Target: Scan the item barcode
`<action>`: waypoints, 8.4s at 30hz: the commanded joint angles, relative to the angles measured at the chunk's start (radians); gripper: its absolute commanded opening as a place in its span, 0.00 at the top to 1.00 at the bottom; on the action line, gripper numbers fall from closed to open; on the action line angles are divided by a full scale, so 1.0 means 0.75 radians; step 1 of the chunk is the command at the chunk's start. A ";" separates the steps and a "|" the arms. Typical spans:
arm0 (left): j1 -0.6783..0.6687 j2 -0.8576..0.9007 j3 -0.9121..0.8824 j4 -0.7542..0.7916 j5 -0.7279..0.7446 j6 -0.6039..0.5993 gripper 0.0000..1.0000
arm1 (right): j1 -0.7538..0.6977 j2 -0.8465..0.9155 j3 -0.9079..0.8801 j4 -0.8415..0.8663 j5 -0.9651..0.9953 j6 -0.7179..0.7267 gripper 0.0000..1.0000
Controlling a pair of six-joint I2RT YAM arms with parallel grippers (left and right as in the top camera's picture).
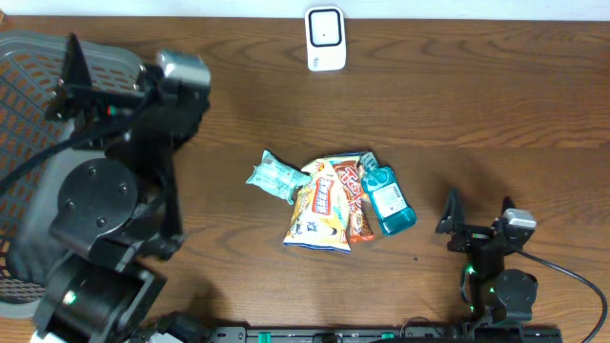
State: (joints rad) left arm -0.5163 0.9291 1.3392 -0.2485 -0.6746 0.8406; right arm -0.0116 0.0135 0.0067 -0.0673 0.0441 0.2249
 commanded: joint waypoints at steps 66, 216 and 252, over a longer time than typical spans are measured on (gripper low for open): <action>0.608 -1.234 -0.297 -0.305 1.410 -0.831 0.02 | 0.008 0.365 0.731 -1.041 -0.382 0.166 0.01; 0.612 -1.235 -0.396 -0.345 1.022 -0.832 0.02 | 0.521 2.650 1.611 -1.299 -1.156 -0.908 0.62; 0.612 -1.235 -0.396 -0.344 1.022 -0.832 0.02 | 0.902 2.650 1.610 -1.036 -0.225 -0.422 0.15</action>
State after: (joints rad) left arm -0.0605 0.0044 1.0420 -0.5152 0.0982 0.2104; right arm 0.6388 1.9514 1.2411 -0.8543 -0.3130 -0.1204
